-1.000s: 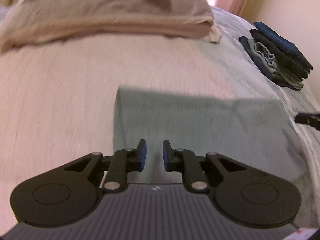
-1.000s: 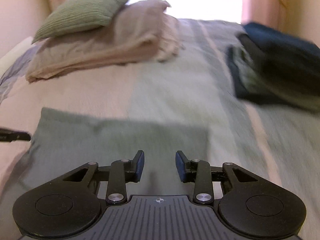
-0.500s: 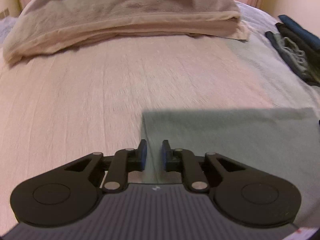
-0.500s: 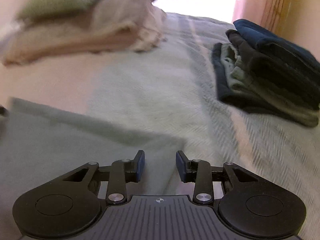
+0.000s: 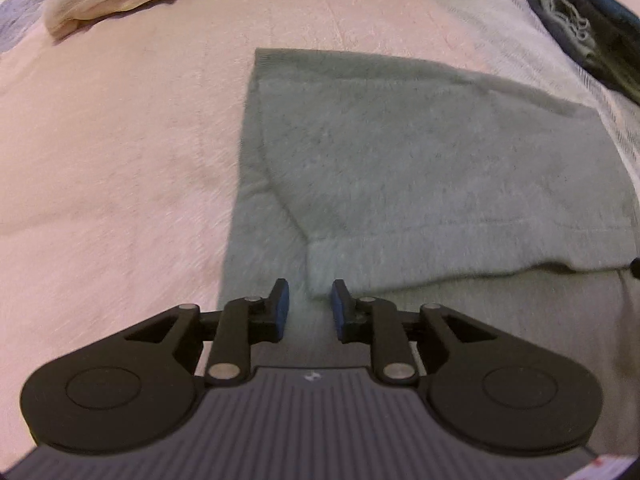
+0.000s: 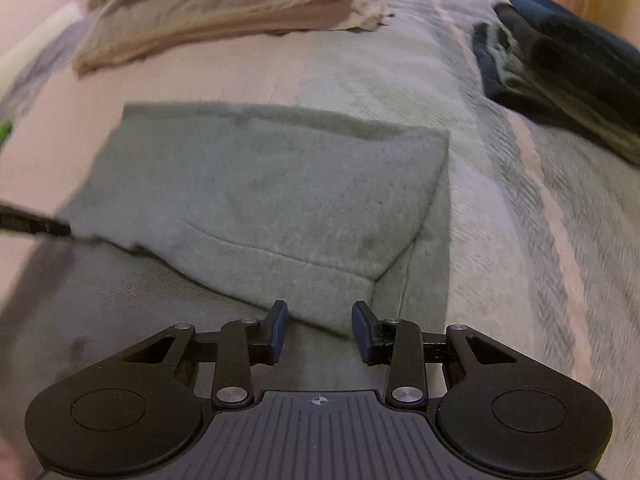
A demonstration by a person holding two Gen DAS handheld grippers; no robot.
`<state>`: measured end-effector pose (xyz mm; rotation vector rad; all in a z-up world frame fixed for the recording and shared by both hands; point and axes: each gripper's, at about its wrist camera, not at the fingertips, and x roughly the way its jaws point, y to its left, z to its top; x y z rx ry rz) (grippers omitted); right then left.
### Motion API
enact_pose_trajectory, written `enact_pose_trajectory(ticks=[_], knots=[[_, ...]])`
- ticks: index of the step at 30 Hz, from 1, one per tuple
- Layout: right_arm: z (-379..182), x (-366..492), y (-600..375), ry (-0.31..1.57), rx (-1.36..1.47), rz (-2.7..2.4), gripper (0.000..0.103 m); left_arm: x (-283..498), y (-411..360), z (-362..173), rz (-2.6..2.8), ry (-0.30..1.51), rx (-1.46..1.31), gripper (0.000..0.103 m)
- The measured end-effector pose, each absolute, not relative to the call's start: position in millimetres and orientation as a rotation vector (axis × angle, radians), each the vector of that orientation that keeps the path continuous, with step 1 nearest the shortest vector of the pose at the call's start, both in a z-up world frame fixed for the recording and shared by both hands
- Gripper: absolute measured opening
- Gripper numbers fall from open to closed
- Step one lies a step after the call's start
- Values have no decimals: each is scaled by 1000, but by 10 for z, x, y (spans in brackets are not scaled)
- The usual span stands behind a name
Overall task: Organize objects
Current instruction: 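Withdraw both open grippers and reposition over the folded skirt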
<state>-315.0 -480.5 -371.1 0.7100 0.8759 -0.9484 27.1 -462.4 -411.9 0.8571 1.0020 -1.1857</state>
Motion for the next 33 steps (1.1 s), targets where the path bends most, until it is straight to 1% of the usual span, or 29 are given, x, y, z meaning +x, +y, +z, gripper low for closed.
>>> enact_pose_trajectory(ticks=[2, 4, 14, 23, 33], knots=[[-3585, -3199, -4750, 846, 766, -949, 33, 221, -4510, -3974, -1174, 1004, 872, 27], [-3495, -3215, -4667, 829, 798, -949, 33, 166, -4419, -3855, -1169, 1017, 871, 31], [-3355, -3292, -4435, 800, 860, -929, 33, -19, -4112, -3659, -1135, 1107, 863, 31], [-3378, -3417, -4421, 796, 886, -933, 33, -165, -4055, -3713, -1151, 1118, 902, 33], [-3473, -3484, -4550, 827, 879, -919, 33, -215, -4175, -3807, -1154, 1121, 934, 34]])
